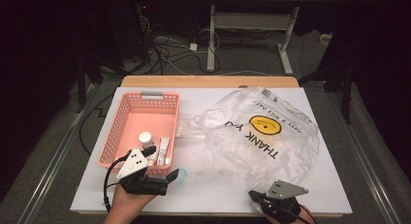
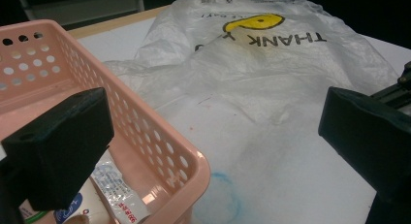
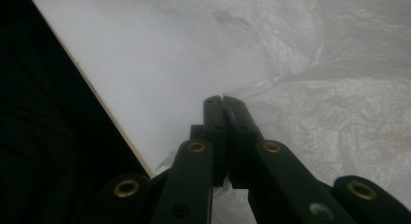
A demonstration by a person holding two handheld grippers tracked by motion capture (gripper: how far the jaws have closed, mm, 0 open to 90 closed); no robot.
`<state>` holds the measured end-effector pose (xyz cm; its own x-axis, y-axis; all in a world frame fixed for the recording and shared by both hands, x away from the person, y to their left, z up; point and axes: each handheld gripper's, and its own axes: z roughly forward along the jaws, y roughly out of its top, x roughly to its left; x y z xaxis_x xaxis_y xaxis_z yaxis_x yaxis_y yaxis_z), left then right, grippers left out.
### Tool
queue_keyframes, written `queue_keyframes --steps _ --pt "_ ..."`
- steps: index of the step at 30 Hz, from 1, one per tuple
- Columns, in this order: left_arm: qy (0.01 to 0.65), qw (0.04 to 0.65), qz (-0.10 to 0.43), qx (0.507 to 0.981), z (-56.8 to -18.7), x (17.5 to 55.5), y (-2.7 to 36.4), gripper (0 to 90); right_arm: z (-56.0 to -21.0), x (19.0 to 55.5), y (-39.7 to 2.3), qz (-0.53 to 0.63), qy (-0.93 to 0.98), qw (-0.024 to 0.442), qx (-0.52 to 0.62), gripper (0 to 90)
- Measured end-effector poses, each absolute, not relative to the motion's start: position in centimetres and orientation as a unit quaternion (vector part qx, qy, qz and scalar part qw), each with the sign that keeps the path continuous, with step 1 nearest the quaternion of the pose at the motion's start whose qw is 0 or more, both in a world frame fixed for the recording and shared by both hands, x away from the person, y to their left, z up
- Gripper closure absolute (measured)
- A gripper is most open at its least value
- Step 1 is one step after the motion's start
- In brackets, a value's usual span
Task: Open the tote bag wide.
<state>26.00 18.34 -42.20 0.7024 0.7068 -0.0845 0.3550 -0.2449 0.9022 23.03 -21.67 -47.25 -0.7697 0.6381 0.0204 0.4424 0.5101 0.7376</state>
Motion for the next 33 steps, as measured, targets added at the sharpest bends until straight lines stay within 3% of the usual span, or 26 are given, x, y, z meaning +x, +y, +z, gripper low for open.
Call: queue_keyframes --steps 6,10,11,13,14,20,23,24,28,33 --pt "0.345 0.507 0.173 0.77 -42.3 26.2 18.3 0.0 -47.3 22.7 -20.3 0.386 0.864 0.124 0.298 90.0" --pt "0.348 0.508 0.173 0.769 -42.4 26.3 18.4 0.0 -47.2 22.9 -20.6 0.391 0.86 0.122 0.305 83.5" --pt "0.349 0.508 0.173 0.768 -42.3 26.3 18.5 0.0 -47.0 22.9 -21.1 0.402 0.854 0.117 0.309 75.7" --pt "0.35 0.51 0.172 0.766 -42.3 26.3 18.6 0.0 -46.9 22.9 -21.4 0.411 0.849 0.114 0.311 71.9" --pt "0.35 0.51 0.172 0.766 -42.3 26.3 18.6 0.0 -46.3 22.8 -21.9 0.436 0.837 0.108 0.312 63.6" --pt "0.354 0.511 0.17 0.765 -42.4 26.4 18.7 0.0 -44.9 22.7 -23.0 0.476 0.807 0.125 0.327 47.7" --pt "0.357 0.51 0.167 0.764 -42.5 26.5 18.7 0.0 -44.6 23.7 -23.3 0.488 0.792 0.165 0.327 27.0" --pt "0.357 0.51 0.168 0.764 -42.5 26.5 18.7 0.0 -44.6 23.7 -23.3 0.488 0.792 0.165 0.327 27.0" --pt "0.357 0.509 0.167 0.765 -42.5 26.6 18.7 0.0 -44.6 25.5 -23.4 0.492 0.783 0.177 0.337 10.6" --pt "0.361 0.505 0.166 0.766 -42.5 26.6 18.9 0.0 -45.0 27.1 -23.0 0.485 0.778 0.171 0.36 0.0"
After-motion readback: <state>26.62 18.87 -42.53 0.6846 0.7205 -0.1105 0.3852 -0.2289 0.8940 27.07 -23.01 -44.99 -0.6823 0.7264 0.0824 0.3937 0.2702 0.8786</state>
